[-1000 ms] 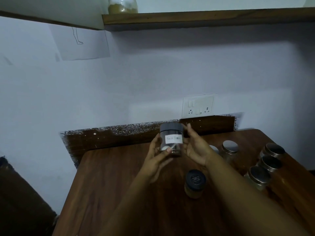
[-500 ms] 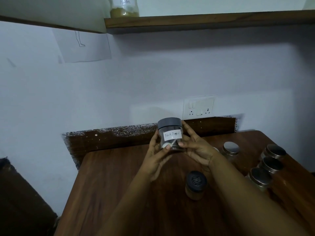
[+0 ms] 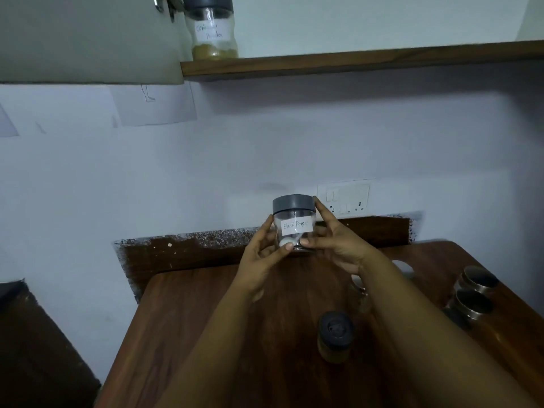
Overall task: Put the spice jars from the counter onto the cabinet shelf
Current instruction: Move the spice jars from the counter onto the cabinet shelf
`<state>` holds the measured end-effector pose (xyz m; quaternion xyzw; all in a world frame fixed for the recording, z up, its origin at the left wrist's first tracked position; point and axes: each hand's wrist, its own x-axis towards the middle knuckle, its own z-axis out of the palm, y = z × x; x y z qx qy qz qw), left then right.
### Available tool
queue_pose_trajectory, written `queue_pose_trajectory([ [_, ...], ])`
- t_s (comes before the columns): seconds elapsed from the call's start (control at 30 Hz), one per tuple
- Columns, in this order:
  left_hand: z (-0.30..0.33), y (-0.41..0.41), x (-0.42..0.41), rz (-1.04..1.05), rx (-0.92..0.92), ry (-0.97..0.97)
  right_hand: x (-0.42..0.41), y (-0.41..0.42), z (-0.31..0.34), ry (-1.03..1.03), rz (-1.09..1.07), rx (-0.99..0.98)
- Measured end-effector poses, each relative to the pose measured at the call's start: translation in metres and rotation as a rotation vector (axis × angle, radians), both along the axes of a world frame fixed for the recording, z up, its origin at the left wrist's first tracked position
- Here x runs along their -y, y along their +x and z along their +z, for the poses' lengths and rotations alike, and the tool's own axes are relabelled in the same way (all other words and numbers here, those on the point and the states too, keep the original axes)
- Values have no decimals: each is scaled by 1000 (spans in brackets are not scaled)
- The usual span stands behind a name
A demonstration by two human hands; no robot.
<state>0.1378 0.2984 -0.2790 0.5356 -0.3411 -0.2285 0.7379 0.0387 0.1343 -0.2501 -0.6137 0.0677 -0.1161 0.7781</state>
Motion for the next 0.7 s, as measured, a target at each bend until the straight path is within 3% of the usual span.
queue_pose_trajectory([
  [0.13, 38, -5, 6, 34, 121, -55, 7, -4, 46, -111, -18, 49],
  [0.4, 148, -17, 18, 199, 468, -197, 13, -23, 168, -352, -17, 356],
  [0.7, 264, -16, 53, 140, 614, -323, 42, -28, 277, -476, -41, 524],
])
